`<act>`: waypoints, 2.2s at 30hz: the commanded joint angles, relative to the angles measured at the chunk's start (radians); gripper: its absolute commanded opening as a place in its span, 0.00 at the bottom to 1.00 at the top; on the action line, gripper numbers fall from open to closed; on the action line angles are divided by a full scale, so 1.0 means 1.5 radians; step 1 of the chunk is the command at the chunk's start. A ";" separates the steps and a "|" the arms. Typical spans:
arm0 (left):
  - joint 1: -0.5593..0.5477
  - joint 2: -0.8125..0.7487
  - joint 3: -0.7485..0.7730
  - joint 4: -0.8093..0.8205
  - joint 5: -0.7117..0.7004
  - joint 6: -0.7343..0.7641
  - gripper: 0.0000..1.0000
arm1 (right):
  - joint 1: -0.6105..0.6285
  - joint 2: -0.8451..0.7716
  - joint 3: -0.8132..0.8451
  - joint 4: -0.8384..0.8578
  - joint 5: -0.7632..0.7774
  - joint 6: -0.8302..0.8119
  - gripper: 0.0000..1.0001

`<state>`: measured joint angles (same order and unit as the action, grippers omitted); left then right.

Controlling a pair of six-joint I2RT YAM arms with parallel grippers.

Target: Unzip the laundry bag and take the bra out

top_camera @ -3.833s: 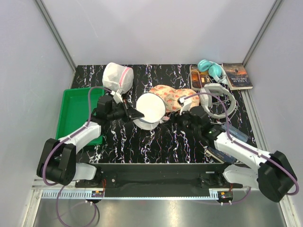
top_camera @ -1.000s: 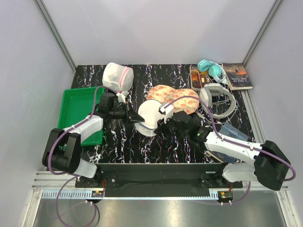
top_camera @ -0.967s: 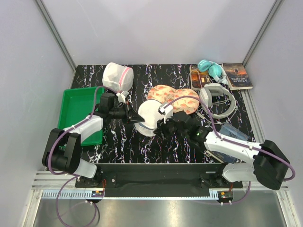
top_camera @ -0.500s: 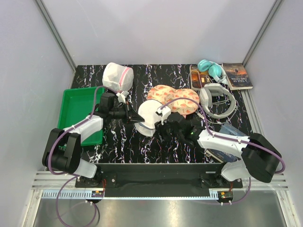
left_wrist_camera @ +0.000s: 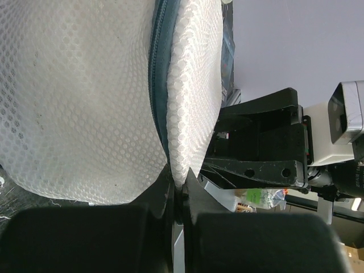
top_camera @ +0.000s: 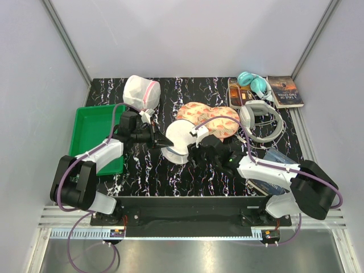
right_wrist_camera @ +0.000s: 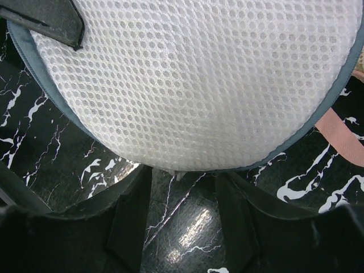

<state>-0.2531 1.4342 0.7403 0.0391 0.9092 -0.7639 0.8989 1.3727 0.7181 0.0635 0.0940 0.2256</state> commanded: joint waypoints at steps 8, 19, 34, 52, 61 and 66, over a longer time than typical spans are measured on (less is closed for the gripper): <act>0.004 -0.030 -0.005 0.034 0.028 -0.004 0.00 | 0.004 -0.002 0.036 0.069 0.045 -0.015 0.38; 0.005 -0.015 -0.002 0.048 0.028 0.001 0.00 | 0.004 -0.016 0.033 0.035 0.081 -0.023 0.00; -0.100 -0.248 0.106 -0.246 -0.448 0.309 0.77 | 0.005 -0.022 0.089 -0.103 -0.105 0.021 0.00; -0.318 -0.195 0.025 -0.090 -0.400 0.453 0.56 | -0.001 -0.034 0.118 -0.125 -0.183 0.057 0.00; -0.340 -0.178 -0.003 -0.080 -0.431 0.466 0.42 | -0.017 -0.039 0.114 -0.128 -0.190 0.070 0.00; -0.349 -0.171 -0.007 -0.082 -0.424 0.466 0.33 | -0.029 -0.044 0.114 -0.129 -0.197 0.077 0.00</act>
<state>-0.7631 1.1679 0.7368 -0.1455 0.2852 -0.0845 0.8726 1.3499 0.8547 -0.1490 -0.1783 0.3229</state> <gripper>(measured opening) 0.357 0.012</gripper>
